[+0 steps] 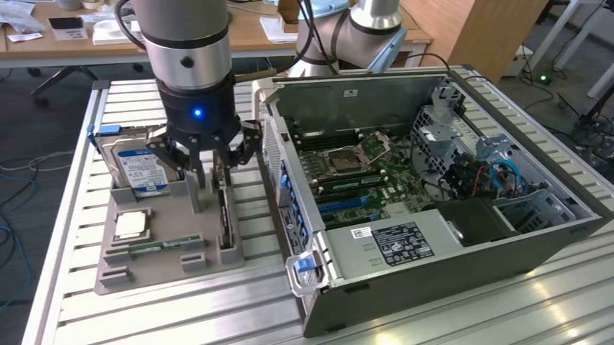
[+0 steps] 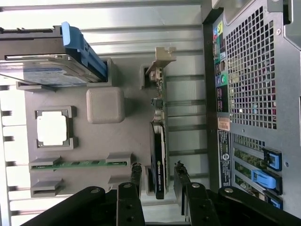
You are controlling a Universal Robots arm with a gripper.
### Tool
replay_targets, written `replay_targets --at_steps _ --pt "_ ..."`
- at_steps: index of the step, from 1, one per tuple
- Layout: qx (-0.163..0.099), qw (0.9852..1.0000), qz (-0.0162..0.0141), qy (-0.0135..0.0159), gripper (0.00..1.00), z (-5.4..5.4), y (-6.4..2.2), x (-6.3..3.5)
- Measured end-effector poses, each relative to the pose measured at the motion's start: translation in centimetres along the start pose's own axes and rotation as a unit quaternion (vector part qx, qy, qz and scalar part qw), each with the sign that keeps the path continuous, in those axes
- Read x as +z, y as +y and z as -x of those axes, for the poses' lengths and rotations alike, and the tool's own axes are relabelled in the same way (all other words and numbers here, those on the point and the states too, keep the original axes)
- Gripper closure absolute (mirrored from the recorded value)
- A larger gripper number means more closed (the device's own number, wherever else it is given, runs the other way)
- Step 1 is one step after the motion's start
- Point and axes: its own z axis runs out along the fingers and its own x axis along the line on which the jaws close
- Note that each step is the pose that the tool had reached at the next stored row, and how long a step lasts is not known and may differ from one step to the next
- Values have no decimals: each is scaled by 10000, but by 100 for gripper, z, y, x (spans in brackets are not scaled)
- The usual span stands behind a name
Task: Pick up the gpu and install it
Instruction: 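Pick up the gpu and move the gpu toward the slot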
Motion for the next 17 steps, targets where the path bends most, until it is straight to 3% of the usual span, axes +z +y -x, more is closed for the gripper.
replay_targets --at_steps 4,17 --pt "0 10000 0 0 58 -1 -2 53" --pt "1 10000 -1 1 58 -2 -3 74"
